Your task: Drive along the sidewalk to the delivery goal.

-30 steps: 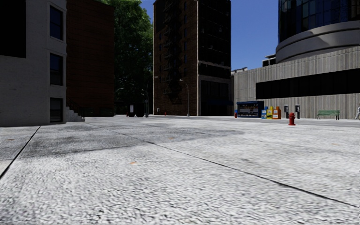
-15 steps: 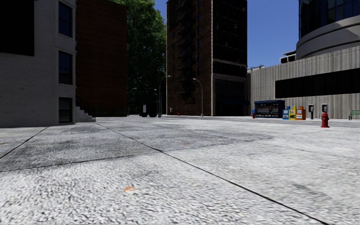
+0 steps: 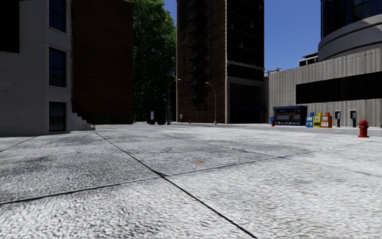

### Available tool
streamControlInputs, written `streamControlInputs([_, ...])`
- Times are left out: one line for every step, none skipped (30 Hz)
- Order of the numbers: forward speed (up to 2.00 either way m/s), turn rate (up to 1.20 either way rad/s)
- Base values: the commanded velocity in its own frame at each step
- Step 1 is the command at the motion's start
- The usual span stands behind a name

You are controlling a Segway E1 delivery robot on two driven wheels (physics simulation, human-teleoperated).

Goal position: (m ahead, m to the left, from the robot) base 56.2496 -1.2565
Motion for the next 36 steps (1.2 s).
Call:
streamControlInputs([2.0,0.0])
streamControlInputs([2.0,0.0])
streamControlInputs([2.0,0.0])
streamControlInputs([2.0,0.0])
streamControlInputs([2.0,0.0])
streamControlInputs([2.0,0.0])
streamControlInputs([2.0,0.0])
streamControlInputs([2.0,0.0])
streamControlInputs([2.0,0.0])
streamControlInputs([2.0,0.0])
streamControlInputs([2.0,0.0])
streamControlInputs([2.0,0.0])
streamControlInputs([2.0,0.0])
streamControlInputs([2.0,0.0])
streamControlInputs([2.0,0.0])
streamControlInputs([2.0,0.0])
streamControlInputs([2.0,0.0])
streamControlInputs([2.0,0.0])
streamControlInputs([2.0,0.0])
streamControlInputs([2.0,0.0])
streamControlInputs([2.0,0.0])
streamControlInputs([2.0,0.0])
streamControlInputs([2.0,0.0])
streamControlInputs([2.0,0.0])
streamControlInputs([2.0,0.0])
streamControlInputs([2.0,0.0])
streamControlInputs([2.0,0.0])
streamControlInputs([2.0,0.0])
streamControlInputs([2.0,0.0])
streamControlInputs([2.0,0.0])
streamControlInputs([2.0,0.0])
streamControlInputs([2.0,0.0])
streamControlInputs([2.0,0.0])
streamControlInputs([2.0,0.0])
streamControlInputs([2.0,0.0])
streamControlInputs([2.0,0.0])
